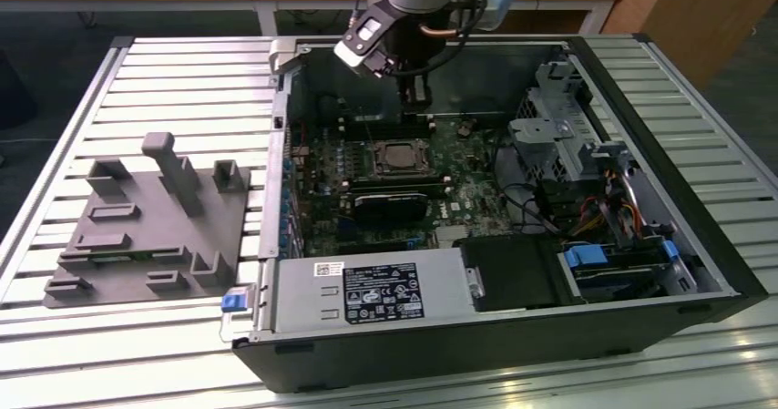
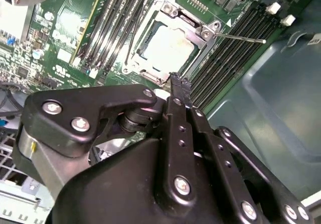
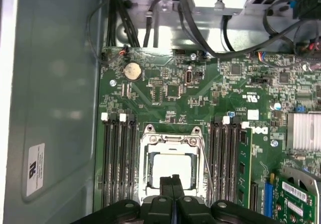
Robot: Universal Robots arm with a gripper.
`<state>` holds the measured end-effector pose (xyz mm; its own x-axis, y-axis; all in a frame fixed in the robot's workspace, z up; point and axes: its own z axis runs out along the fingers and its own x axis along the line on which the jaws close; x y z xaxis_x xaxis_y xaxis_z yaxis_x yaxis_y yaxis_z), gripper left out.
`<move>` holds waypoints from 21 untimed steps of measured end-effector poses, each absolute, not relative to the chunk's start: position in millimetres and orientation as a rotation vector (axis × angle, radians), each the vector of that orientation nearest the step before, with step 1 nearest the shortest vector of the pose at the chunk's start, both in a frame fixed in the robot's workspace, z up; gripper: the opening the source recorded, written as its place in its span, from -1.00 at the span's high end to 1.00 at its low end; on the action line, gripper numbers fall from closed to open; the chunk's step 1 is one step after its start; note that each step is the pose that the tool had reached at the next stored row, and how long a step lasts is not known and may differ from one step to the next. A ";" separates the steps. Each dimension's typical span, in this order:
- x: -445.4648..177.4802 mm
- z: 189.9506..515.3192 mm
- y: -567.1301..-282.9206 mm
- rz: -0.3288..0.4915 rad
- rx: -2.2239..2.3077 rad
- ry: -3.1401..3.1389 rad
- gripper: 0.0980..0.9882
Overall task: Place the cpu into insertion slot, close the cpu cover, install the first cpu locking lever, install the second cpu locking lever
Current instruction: 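Install the first cpu locking lever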
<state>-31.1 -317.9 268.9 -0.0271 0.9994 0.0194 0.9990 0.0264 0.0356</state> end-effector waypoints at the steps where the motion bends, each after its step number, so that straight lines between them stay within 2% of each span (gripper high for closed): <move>1: -31.1 268.9 -317.9 0.061 2.165 2.261 0.98; 21: -31.1 268.3 -317.9 0.063 1.724 2.621 0.98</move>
<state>-31.1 -317.9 268.3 -0.3963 0.9179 0.0195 0.9178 0.3955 0.0356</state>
